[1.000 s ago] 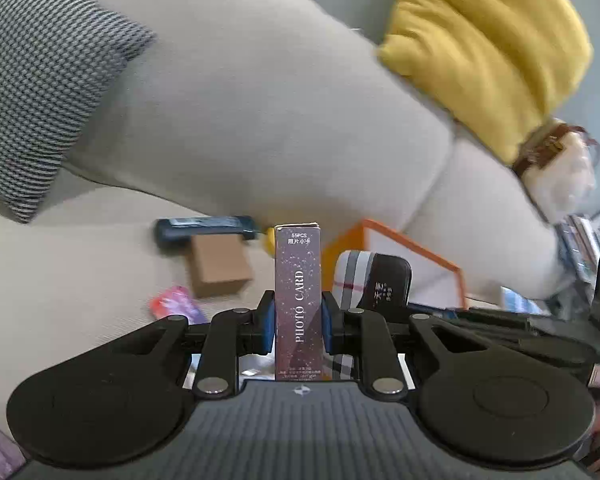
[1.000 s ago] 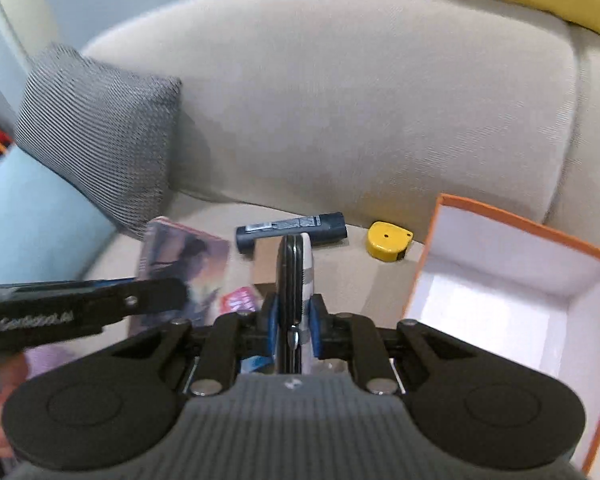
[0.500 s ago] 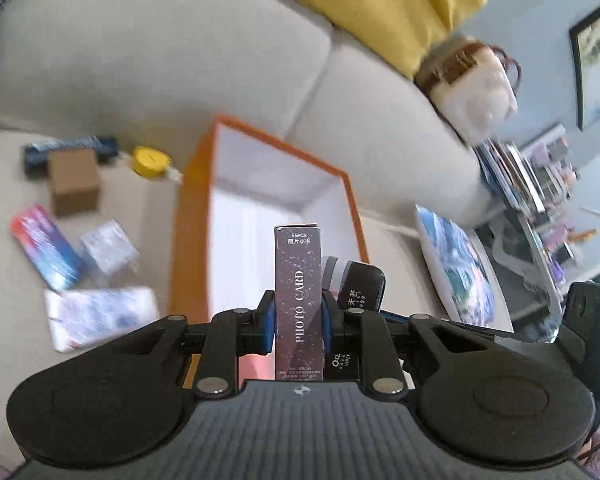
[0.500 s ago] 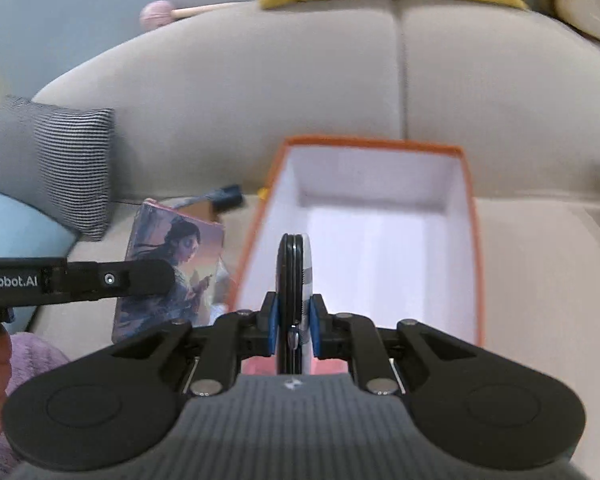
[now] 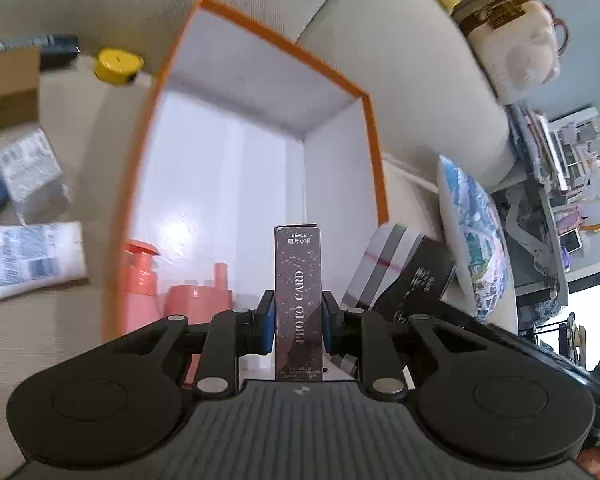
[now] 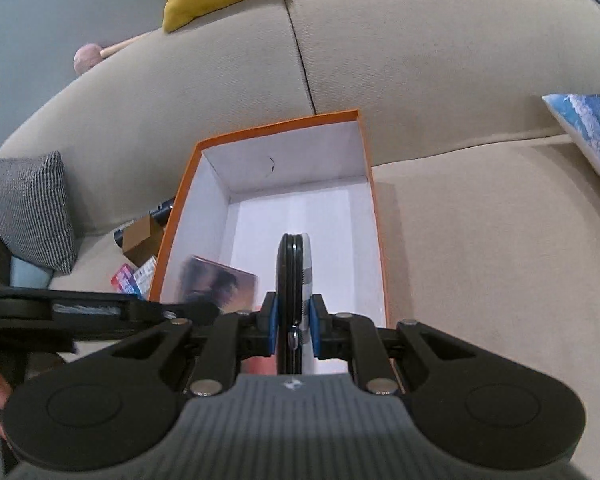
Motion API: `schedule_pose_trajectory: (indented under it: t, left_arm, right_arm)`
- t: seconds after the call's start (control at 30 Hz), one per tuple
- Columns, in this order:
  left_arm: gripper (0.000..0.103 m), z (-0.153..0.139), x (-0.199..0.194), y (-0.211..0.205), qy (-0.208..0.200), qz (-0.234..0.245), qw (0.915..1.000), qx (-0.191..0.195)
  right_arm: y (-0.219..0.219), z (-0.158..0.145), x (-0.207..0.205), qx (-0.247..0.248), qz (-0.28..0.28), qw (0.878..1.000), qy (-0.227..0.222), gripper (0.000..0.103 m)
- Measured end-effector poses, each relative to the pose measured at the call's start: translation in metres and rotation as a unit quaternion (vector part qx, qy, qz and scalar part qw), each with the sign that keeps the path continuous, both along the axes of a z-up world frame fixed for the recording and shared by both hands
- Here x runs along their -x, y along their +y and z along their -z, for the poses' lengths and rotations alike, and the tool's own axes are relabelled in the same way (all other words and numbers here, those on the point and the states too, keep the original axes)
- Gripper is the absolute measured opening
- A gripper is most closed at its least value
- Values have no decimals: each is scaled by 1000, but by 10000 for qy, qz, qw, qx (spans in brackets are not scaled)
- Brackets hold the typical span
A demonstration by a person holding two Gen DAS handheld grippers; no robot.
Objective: Organize rigid objects
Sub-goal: 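Carry both boxes to the orange shoebox and lower the photo card box inside, then open the left gripper to release the photo card box while the right lowers the plaid box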
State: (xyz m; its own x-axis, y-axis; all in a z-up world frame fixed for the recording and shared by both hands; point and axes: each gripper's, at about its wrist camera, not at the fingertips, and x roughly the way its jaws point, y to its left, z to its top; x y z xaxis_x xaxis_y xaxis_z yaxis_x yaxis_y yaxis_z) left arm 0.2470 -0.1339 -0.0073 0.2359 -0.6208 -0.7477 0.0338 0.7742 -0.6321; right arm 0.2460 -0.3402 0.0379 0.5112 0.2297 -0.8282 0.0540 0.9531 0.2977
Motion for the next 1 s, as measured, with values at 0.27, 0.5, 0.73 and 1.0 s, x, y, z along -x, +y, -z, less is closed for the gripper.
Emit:
schedule_pose_trajectory:
  t: [0.27,0.5,0.73,1.0]
  left_arm:
    - [24,40,-9,-30,493,155,9984,-210]
    - [24,62,-13,-46,781,288,9949,-563]
    - [25,65,-11,-58,765,711,9883,-1107]
    - [31,41,-9,-65,407,1093,9801,-1606]
  right_arm:
    - [0,20,-18,212,-159,9995,178,16]
    - [-4,38,-23,319,-164,9987,354,16]
    - [-6,48,-24,307,-142,9982,503,16]
    - [-4,54,-26,352,-189,9975,574,16]
